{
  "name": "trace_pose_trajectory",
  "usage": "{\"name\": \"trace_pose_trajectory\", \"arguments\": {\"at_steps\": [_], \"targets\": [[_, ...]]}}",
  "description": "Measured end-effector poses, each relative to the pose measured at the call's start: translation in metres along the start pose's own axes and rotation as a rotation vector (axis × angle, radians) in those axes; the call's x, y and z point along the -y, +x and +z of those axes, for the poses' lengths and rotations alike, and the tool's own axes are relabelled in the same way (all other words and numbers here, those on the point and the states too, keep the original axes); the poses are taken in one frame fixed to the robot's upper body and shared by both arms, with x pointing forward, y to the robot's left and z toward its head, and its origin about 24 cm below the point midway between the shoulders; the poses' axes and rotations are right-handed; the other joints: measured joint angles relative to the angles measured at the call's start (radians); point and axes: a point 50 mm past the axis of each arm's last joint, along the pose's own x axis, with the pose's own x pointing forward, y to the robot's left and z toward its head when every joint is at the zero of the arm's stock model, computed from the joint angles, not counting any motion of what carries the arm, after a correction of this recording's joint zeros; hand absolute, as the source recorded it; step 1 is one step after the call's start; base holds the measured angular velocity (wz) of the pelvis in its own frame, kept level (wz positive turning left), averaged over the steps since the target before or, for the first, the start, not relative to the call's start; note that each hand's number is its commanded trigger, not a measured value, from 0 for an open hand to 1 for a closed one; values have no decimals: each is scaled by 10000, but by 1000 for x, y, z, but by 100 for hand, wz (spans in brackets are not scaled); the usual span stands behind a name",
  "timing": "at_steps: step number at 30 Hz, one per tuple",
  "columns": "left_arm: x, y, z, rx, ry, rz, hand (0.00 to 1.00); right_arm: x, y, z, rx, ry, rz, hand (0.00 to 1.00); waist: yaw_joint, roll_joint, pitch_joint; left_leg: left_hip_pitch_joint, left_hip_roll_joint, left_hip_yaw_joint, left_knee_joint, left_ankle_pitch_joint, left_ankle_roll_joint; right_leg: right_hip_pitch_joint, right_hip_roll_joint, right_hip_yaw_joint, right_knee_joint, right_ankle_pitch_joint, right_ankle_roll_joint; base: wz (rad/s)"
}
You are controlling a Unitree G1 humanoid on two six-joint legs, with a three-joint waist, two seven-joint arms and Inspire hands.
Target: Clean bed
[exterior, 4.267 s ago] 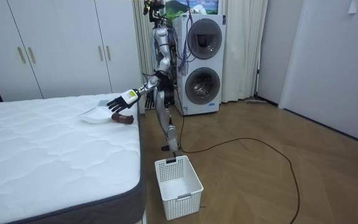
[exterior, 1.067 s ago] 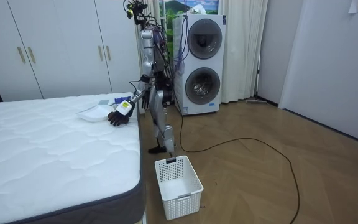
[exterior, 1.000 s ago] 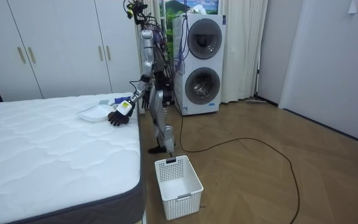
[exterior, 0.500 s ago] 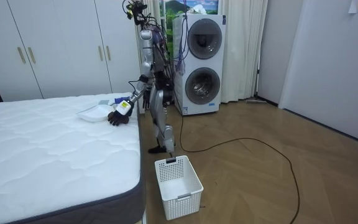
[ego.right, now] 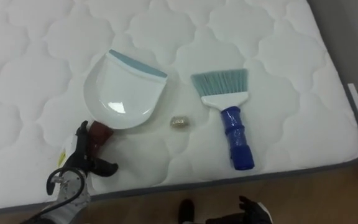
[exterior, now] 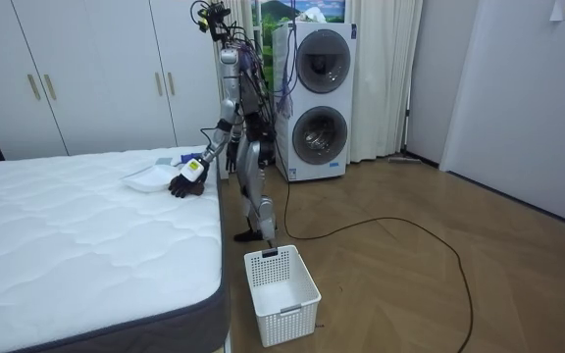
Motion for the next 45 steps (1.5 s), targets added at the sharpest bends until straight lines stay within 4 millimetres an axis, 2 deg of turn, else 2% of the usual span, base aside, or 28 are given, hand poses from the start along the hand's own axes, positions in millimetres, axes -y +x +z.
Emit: {"name": "trace_pose_trajectory", "arguments": {"at_steps": [16, 19, 20, 21, 25, 28, 30, 36, 40, 45], "targets": [[-2, 4, -1, -201, 188, -350, 0, 0, 0, 1, -54, 1, -12, 0, 3, -29, 15, -139, 18, 115, 12, 0, -1, -101, 17, 44, -21, 6, -13, 0], [-2, 5, -2, -359, 116, -368, 0, -1, 0, 2, -59, 3, 10, 0, -10, -26, 13, -137, 53, 347, 16, 1, 1, -96, 20, 52, -20, 6, -13, 0], [-2, 5, -2, -394, 140, -374, 40, -1, 0, 2, -45, 2, 21, 0, -15, -25, 12, -136, 54, 357, 17, 1, 1, -96, 21, 59, -19, 6, -14, 0], [-2, 5, -2, -421, 155, -371, 100, -1, 0, 2, -48, -6, 31, 0, -23, -25, 12, -132, 57, 370, 18, 1, 1, -96, 23, 67, -18, 7, -15, 0], [-3, 6, -2, -517, 213, -306, 100, -2, 1, 3, -95, -7, 43, 0, -24, -25, 11, -112, 82, 583, 17, 2, 3, -97, 25, 116, -11, 13, -20, -3], [-11, 10, -1, -546, 224, 164, 100, -2, 1, 3, -96, -9, 49, 0, -27, -26, 8, -107, 86, 611, 17, 4, 5, -95, 27, 122, -10, 18, -23, 0], [-24, 15, -4, -633, 378, 480, 100, -2, 1, 3, -111, -11, 82, 0, -27, -28, 3, -96, 87, 624, 14, 5, 7, -89, 26, 127, -11, 24, -23, 0], [-33, 19, -7, -952, 555, 705, 100, -2, 1, 2, -149, 9, 114, 0, -66, -35, -6, -59, 88, 797, -11, 5, 9, -55, 2, 128, -20, 58, -3, 0], [-30, 17, -13, -1362, 626, 573, 100, -3, 1, 2, -149, 10, 140, 0, -122, -35, -6, 26, 88, 865, -116, 12, 21, -49, 2, 129, -36, 54, 3, -1], [-16, 10, -18, -1980, 103, 248, 100, -4, 1, 2, -146, 52, 104, 0, -148, -35, -6, 69, 90, 866, -143, 16, 27, -48, 8, 135, -50, 54, 3, 0]]}}
